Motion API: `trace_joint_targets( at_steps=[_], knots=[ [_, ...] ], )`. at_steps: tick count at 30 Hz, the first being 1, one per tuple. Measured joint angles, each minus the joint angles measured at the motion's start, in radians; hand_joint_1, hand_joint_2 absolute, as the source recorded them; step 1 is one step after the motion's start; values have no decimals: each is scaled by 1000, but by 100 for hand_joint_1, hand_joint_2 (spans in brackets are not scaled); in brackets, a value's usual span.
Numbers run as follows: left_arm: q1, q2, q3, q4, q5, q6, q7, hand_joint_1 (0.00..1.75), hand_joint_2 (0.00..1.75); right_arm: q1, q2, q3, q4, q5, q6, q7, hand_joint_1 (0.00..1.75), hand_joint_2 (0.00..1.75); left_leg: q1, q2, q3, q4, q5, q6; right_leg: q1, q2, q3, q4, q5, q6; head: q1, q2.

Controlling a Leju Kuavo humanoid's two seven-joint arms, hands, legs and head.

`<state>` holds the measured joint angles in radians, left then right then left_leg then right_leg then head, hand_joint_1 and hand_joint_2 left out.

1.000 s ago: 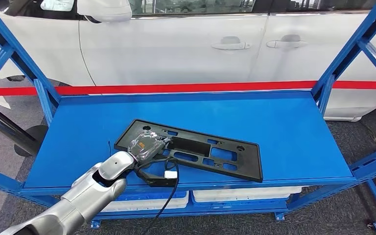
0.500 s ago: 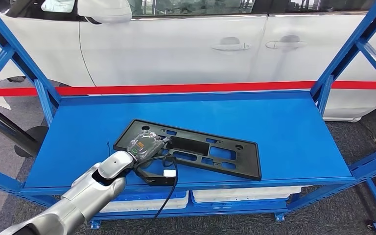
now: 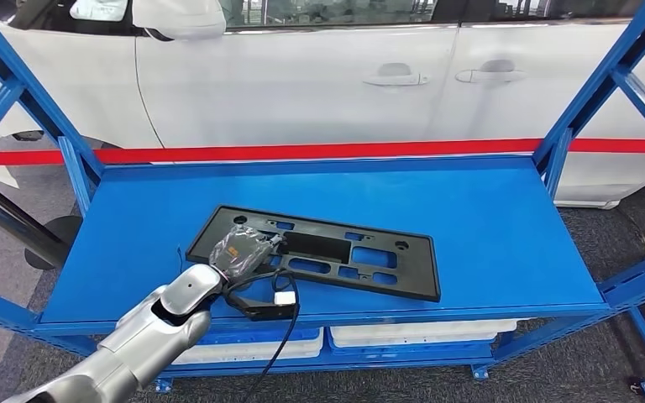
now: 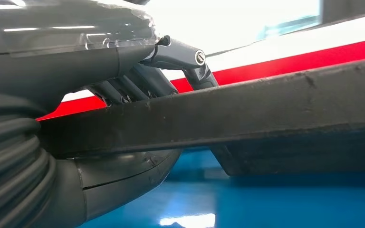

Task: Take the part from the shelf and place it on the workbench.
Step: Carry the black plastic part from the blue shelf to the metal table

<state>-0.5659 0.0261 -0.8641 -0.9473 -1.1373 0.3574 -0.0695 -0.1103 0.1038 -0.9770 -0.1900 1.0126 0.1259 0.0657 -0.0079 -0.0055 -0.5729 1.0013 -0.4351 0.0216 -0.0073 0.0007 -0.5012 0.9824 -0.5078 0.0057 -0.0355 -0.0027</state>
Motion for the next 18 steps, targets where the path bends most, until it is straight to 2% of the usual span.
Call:
trace_joint_targets(
  at_steps=[8,18],
  knots=[
    [25,22,17,-60,-17,1,30,175,175,1,0,0,0,-8,-4,-3,0,0,0,0,-5,0,0,0,0,0,-4,0,0,0,0,0],
    [81,96,67,-293,-76,39,80,175,175,14,0,-4,0,-24,-9,-15,0,0,0,0,-9,0,0,0,0,0,-8,0,0,0,0,0]
  ],
)
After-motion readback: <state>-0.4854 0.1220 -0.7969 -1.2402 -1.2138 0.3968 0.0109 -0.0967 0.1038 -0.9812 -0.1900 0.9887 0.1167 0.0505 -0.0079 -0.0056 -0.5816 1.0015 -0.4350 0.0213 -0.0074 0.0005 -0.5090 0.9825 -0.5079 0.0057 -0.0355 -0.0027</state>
